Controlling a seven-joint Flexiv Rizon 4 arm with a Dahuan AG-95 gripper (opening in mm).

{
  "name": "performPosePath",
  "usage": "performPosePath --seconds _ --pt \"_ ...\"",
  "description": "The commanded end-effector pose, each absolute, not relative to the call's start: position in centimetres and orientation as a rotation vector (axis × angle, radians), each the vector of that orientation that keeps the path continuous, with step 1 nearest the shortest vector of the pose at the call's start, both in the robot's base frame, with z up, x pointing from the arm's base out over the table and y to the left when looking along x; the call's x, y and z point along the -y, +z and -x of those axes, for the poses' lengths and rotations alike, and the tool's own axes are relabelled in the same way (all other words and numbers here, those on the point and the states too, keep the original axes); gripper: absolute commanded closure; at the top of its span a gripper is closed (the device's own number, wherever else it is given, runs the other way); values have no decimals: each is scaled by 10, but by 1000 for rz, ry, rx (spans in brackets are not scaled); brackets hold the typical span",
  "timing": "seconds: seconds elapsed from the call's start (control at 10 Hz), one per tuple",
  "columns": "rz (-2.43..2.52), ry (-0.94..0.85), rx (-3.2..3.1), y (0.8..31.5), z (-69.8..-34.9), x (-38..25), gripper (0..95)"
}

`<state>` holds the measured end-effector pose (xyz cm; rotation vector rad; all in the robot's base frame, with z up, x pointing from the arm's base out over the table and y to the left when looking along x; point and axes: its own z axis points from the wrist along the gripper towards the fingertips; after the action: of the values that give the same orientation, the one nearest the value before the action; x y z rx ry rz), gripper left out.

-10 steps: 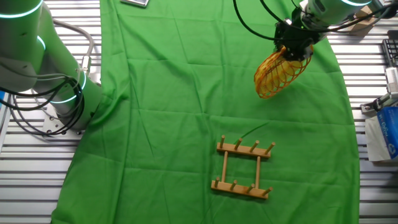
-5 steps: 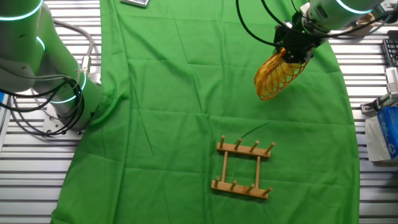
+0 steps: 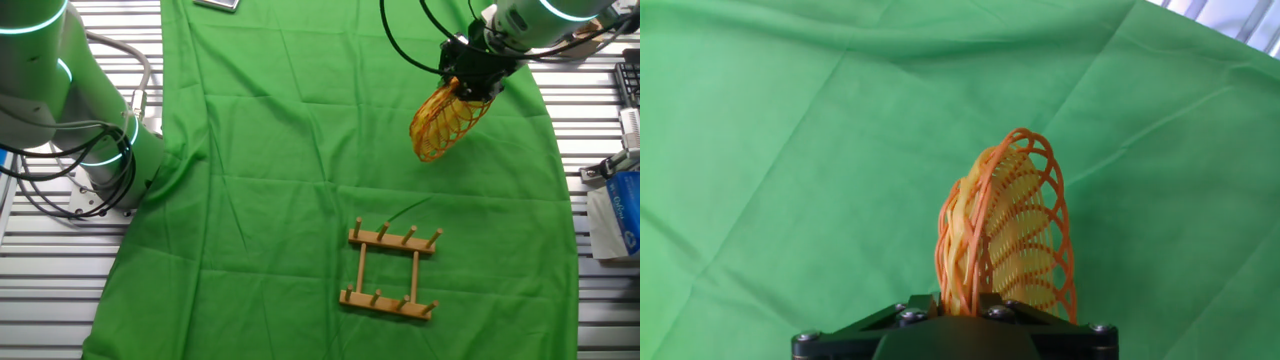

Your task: Take the dish off the dish rack

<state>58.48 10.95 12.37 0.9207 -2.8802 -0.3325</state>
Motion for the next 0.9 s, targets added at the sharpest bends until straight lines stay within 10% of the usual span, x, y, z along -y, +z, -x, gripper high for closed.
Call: performPosePath --seconds 0.1,0.5,0.6,0.9 --pt "-873 -315 2905 117 -585 -125 950" --pt "-863 -323 2904 114 -587 -134 950" --pt "-870 -323 2902 114 -587 -134 570" --pt "-877 -325 2900 114 -587 -134 570"
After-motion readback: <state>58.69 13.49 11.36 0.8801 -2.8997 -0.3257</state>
